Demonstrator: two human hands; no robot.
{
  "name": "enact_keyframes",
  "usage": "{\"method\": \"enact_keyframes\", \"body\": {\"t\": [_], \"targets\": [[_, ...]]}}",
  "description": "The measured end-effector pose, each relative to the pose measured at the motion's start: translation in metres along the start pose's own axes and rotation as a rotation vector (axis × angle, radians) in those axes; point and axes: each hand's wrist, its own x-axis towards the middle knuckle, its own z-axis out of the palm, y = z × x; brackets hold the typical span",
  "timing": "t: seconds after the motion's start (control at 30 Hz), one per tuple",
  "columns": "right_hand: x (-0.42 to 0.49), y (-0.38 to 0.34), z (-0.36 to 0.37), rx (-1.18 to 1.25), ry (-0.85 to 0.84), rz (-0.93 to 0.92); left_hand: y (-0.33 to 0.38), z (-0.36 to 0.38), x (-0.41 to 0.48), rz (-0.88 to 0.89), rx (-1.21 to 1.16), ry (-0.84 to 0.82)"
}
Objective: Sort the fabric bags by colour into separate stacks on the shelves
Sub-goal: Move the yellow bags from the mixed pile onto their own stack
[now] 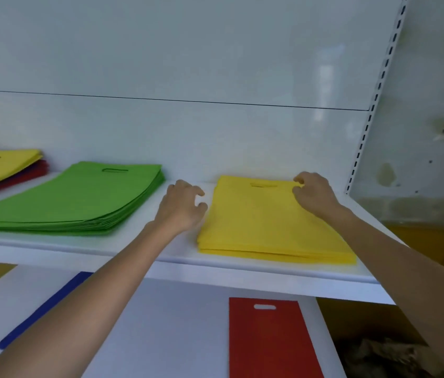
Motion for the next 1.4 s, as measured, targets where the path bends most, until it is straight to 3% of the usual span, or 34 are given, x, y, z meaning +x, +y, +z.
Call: {"method": "enact_keyframes", "body": {"t": [0.17,0.27,0.43,0.57,0.9,1.4], "targets": [[0.000,-0.098,0.036,0.203,-0.003,-0.270,-0.045,-0.044,-0.027,-0.013,0.045,0.256],[-0.007,-0.173,0.072,0.300,-0.073,-0.428,-0.089,-0.083,-0.057,-0.113,0.146,0.374],[-0.037,-0.301,0.122,0.355,-0.228,-0.650,-0.175,-0.154,-0.123,-0.374,0.219,0.431],[-0.067,-0.383,0.152,0.438,-0.284,-0.769,-0.231,-0.191,-0.162,-0.481,0.214,0.409],[-0.086,-0.522,0.218,0.495,-0.283,-0.743,-0.363,-0.265,-0.178,-0.444,0.199,0.378],[-0.027,-0.625,0.316,0.386,-0.230,-0.630,-0.525,-0.293,-0.111,-0.372,0.072,0.284]]}}
